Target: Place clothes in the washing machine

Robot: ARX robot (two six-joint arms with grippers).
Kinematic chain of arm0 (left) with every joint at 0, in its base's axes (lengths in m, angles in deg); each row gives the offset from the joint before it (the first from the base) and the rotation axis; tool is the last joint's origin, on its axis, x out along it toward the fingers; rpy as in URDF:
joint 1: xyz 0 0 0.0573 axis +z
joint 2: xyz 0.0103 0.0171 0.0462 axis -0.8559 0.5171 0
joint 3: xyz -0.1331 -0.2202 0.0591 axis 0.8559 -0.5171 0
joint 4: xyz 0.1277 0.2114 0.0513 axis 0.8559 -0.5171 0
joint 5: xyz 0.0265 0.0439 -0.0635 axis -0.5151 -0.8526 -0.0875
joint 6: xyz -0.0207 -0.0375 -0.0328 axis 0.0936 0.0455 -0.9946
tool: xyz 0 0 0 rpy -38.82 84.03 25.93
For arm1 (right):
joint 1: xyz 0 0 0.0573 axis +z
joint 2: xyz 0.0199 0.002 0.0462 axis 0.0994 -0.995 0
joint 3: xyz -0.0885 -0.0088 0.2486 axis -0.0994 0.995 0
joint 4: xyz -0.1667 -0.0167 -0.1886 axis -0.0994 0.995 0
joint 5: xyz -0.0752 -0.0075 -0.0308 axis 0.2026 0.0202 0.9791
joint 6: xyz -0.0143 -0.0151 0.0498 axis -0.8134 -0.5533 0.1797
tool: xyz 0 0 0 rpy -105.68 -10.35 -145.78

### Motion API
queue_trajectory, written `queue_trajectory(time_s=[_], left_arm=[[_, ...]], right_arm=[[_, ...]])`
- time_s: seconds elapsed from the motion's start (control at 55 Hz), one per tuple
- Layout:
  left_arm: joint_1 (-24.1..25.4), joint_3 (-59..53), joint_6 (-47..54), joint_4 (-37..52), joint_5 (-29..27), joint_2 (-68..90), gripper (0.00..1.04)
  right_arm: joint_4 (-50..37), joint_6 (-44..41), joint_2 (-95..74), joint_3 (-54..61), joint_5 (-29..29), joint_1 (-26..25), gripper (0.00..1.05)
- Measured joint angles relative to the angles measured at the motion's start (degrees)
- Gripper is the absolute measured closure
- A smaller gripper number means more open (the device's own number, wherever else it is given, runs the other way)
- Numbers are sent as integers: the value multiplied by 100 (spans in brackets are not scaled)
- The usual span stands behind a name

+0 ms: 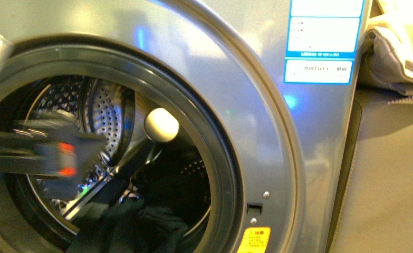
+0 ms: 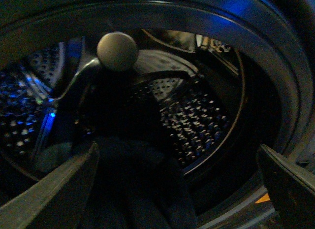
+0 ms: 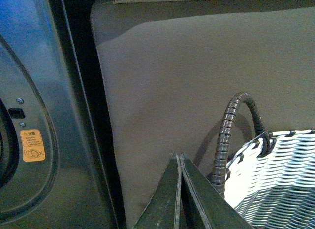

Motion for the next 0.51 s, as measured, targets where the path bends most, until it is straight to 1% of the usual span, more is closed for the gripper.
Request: queue_trajectory(time_s=[0.018,0.036,0.055,0.073,0.091,0.127,0.145,0.218,0.236,0.309,0.345,0.4,0.418,0.473,0.509], left_arm=[[-39,-39,13,-157,-494,-131,14],[-48,-103,28,-219,-772,-223,18],[-42,-254,46,-245,-1121,-369,24],[-4,-391,52,-247,-1233,-483,29],[22,-457,57,-247,-1239,-535,32],[146,-710,72,-240,-1209,-765,44],[155,-726,74,-240,-1209,-782,44],[308,-984,92,-238,-1104,-1012,59],[326,-1014,94,-238,-1084,-1038,61],[444,-1241,103,-243,-957,-1261,76],[476,-1298,105,-249,-901,-1335,80],[555,-1429,109,-286,-839,-1519,91],[568,-1449,109,-295,-822,-1550,93],[654,-1572,105,-354,-750,-1744,102],[682,-1620,111,-380,-710,-1818,101]], right_arm=[[0,0,0,0,0,0,102],[0,0,0,0,0,0,102],[0,0,0,0,0,0,102],[0,0,0,0,2,0,102],[0,0,0,0,0,0,102],[0,0,0,0,0,0,102],[0,-2,0,0,0,0,102],[0,0,0,0,0,0,102],[0,0,0,0,0,0,102],[0,0,0,0,0,0,102],[0,-2,0,0,0,0,102],[0,-2,0,0,0,0,102],[0,0,0,0,0,0,102],[0,0,0,0,0,0,102],[0,0,0,0,0,0,102]])
